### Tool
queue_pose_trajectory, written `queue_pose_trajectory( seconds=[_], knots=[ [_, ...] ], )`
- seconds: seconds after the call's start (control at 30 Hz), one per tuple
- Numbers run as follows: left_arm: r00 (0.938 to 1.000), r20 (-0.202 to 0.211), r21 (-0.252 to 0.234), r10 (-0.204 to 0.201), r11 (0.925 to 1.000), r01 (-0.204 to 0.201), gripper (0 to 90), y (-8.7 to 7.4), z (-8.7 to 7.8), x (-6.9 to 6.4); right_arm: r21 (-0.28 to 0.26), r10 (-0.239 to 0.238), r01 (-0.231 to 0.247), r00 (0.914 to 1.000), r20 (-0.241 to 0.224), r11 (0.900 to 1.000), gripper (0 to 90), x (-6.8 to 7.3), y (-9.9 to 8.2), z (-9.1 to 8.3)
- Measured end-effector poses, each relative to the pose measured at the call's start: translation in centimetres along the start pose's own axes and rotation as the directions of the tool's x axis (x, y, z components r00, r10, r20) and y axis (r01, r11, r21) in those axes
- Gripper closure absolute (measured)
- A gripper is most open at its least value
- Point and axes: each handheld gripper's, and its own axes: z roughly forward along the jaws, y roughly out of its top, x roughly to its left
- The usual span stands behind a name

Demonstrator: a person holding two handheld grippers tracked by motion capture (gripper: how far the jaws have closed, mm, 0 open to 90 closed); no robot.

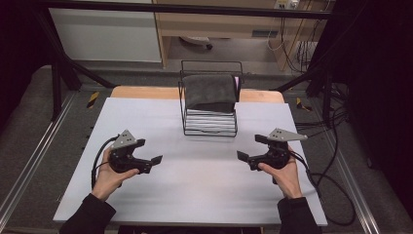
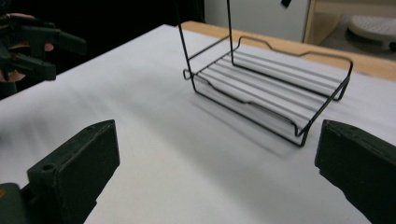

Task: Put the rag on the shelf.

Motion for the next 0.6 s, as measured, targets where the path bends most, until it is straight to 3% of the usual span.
queue_pose_trajectory(
  seconds=[0.23, 0.6],
  knots=[
    [1.0, -0.006, 0.028, -0.002, 0.9996, 0.002, 8.7, -2.5, 0.1, 0.4, 0.052, 0.03, -0.029, 0.9994, -0.017, 0.9982, 0.8, -0.7, -3.0, 0.2],
    [0.9997, -0.023, 0.069, -0.001, 0.9976, 0.003, 9.4, -5.6, -0.5, 1.5, 0.109, 0.062, -0.062, 0.998, -0.001, 0.9921, 0.9, -2.0, -7.0, -0.2]
  ],
)
